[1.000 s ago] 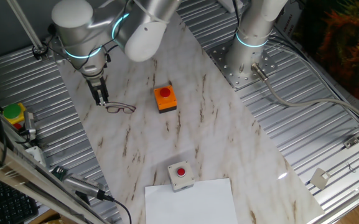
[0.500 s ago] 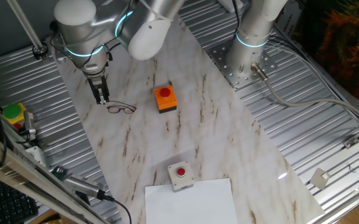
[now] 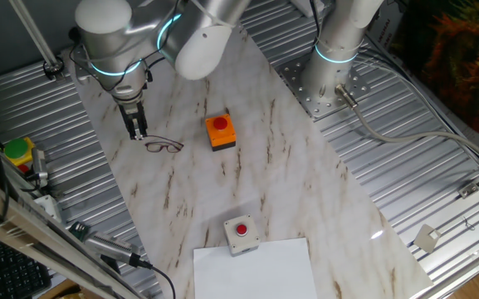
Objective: Unfold the leg of the glasses (with one hand)
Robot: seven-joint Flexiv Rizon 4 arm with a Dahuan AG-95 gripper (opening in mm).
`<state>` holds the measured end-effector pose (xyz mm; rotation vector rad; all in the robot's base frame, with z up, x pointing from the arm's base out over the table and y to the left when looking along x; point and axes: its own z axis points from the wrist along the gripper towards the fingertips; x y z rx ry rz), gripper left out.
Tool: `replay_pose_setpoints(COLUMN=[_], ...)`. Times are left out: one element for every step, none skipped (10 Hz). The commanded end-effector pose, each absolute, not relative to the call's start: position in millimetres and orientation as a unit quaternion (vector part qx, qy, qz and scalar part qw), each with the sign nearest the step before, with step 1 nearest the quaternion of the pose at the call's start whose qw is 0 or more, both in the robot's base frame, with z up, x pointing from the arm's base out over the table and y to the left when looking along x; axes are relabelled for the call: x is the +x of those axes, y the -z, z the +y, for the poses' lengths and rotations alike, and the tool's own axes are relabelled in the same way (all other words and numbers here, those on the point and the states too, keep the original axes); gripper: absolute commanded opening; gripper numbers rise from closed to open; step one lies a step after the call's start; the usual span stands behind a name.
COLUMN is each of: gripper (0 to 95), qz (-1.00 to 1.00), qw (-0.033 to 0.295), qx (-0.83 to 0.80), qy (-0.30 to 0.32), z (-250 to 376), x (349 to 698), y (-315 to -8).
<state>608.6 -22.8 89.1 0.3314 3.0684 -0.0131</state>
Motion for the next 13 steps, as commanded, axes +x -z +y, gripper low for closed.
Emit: replay_pose_setpoints(gripper=[0.0, 0.0, 0.0, 0.0, 0.0, 0.0, 0.0, 0.0, 0.0, 0.0, 0.0, 0.0, 0.0], qz=[0.994, 0.993, 0.994, 0.994, 0.993, 0.993, 0.993, 0.993, 0.993, 0.994, 0.994, 0.994, 0.994], qw=[0.030, 0.036, 0.037, 0.037, 0.039, 0.042, 0.045, 0.045, 0.045, 0.044, 0.045, 0.044, 0.044], qx=[0.109, 0.108, 0.107, 0.106, 0.106, 0.107, 0.105, 0.103, 0.102, 0.101, 0.101, 0.100, 0.098], qy=[0.005, 0.008, 0.011, 0.013, 0.017, 0.019, 0.023, 0.026, 0.026, 0.026, 0.026, 0.027, 0.029], z=[-22.9, -23.1, -23.3, -23.2, -22.4, -21.6, -20.5, -20.5, -20.4, -20.4, -20.2, -20.1, -20.0], x=[606.9, 603.9, 602.1, 601.8, 601.2, 600.8, 600.5, 600.5, 600.4, 600.4, 600.2, 600.1, 600.0], y=[-87.7, -86.7, -86.8, -87.4, -89.5, -90.2, -90.2, -90.2, -90.4, -90.6, -91.2, -91.6, -92.1])
